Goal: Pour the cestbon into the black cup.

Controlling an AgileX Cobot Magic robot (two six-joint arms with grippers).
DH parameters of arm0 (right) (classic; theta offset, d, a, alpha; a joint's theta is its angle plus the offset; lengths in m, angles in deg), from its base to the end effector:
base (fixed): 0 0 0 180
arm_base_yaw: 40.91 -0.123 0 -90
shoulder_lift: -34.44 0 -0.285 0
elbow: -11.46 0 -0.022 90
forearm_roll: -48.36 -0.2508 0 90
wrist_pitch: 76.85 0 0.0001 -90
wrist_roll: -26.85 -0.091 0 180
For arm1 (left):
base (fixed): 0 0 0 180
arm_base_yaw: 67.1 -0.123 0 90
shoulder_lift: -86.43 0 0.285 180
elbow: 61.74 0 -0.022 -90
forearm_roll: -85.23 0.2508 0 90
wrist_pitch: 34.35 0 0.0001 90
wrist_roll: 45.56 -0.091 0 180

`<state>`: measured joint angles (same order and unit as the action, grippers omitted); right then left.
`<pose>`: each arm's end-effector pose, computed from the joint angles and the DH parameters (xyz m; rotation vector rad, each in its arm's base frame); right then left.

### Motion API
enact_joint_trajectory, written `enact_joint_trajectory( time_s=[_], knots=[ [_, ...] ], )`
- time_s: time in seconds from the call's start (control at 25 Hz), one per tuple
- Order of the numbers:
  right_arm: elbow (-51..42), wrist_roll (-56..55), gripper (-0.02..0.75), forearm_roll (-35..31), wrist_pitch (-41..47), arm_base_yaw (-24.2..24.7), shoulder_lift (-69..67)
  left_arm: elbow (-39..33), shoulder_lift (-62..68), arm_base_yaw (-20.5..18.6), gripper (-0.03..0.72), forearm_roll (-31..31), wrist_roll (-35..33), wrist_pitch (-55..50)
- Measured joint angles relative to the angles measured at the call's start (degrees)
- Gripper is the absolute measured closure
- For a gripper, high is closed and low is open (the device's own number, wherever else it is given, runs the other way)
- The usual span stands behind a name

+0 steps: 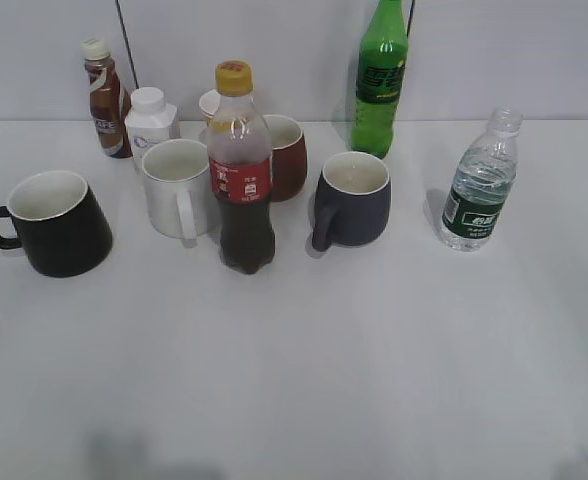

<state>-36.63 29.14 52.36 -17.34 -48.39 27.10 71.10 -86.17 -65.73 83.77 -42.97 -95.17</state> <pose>-0.0055 -0.0062 0.2815 -0.1677 1.9972 -0.0250 -0.0089 -0.0018 0.2840 -0.0198 2.0142 -0.0743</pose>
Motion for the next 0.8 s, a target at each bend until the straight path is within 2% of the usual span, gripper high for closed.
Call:
enact_joint_trajectory(
  time_s=[0.8],
  knots=[
    [0.0,0.0,0.150,0.0,0.0,0.0,0.0,0.0,0.0,0.0,0.441,0.0,0.0,0.0]
  ],
)
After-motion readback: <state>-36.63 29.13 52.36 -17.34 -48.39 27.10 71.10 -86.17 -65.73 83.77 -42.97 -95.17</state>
